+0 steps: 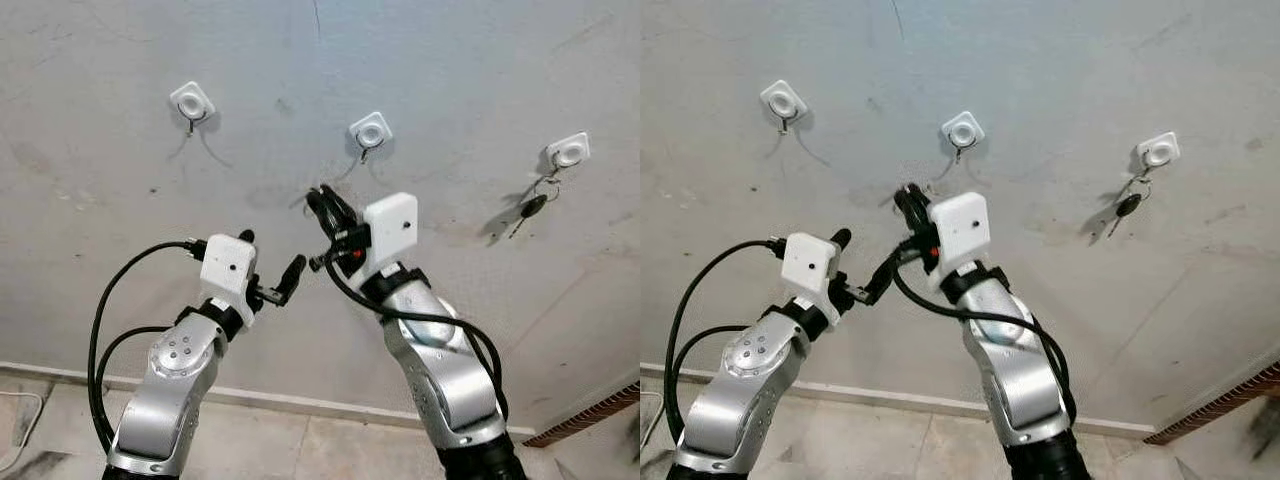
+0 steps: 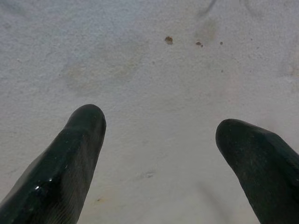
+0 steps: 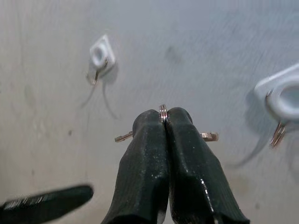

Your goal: Hang keys on a hook

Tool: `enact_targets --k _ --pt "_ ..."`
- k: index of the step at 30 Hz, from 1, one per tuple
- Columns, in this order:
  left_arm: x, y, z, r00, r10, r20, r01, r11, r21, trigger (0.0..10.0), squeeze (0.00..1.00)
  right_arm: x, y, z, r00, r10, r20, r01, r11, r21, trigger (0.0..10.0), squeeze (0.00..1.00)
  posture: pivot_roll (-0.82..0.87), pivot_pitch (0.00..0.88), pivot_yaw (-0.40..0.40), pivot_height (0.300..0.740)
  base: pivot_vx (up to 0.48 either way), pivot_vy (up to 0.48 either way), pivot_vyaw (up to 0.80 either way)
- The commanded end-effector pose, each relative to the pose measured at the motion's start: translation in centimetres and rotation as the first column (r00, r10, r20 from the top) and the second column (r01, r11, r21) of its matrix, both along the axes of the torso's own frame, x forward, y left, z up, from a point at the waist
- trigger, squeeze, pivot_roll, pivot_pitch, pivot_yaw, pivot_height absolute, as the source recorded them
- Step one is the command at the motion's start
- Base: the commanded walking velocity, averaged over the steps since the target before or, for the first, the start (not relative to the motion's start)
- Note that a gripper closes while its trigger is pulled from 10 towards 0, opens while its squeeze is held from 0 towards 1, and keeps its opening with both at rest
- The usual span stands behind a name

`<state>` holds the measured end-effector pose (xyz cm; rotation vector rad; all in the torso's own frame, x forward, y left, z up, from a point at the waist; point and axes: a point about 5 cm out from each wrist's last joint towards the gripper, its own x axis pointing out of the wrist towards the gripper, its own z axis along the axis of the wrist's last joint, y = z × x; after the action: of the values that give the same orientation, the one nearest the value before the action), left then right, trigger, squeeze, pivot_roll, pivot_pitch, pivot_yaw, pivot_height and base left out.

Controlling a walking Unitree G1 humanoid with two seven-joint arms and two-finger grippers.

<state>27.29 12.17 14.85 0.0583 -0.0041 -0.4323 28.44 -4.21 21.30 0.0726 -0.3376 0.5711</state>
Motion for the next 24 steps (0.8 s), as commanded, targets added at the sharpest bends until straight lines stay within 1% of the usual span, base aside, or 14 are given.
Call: enact_targets --k 1,5,11,12,18,24 --pt "-0.1 -0.3 0.5 0.999 -0.028 0.017 0.028 1.0 0.004 10.0 0.0 0.5 -0.4 0.6 0.999 -0.029 0.017 0.029 0.999 0.024 10.0 0.0 0.21 0.031 -0.061 0.74 0.0 0.0 0.0" --pt "-0.1 -0.7 1.0 0.998 -0.053 0.032 0.053 0.999 0.002 10.0 0.0 1.1 -0.7 1.8 0.997 -0.058 0.042 0.055 0.997 0.059 10.0 0.0 0.22 0.031 -0.06 0.74 0.0 0.0 0.0" --pt "0.2 -1.2 2.1 0.995 -0.08 0.061 0.08 0.997 -0.008 10.0 0.0 1.6 -0.7 2.8 0.994 -0.079 0.071 0.073 0.994 0.08 10.0 0.0 0.22 0.033 -0.059 0.74 0.0 0.0 0.0" --pt "0.3 -1.3 2.3 0.993 -0.089 0.076 0.089 0.996 0.003 10.0 0.0 1.7 -0.7 2.9 0.994 -0.083 0.071 0.077 0.993 0.085 10.0 0.0 0.22 0.036 -0.059 0.74 0.0 0.0 0.0" --pt "0.6 -1.3 2.5 0.993 -0.088 0.08 0.087 0.996 0.005 10.0 0.0 2.1 -0.6 3.0 0.993 -0.095 0.068 0.088 0.991 0.102 10.0 0.0 0.21 0.039 -0.06 0.74 0.0 0.0 0.0" --pt "0.5 -1.5 2.6 0.993 -0.088 0.08 0.089 0.996 -0.003 10.0 0.0 3.1 -0.4 3.5 0.988 -0.135 0.072 0.126 0.984 0.124 10.0 0.0 0.21 0.043 -0.06 0.74 0.0 0.0 0.0"
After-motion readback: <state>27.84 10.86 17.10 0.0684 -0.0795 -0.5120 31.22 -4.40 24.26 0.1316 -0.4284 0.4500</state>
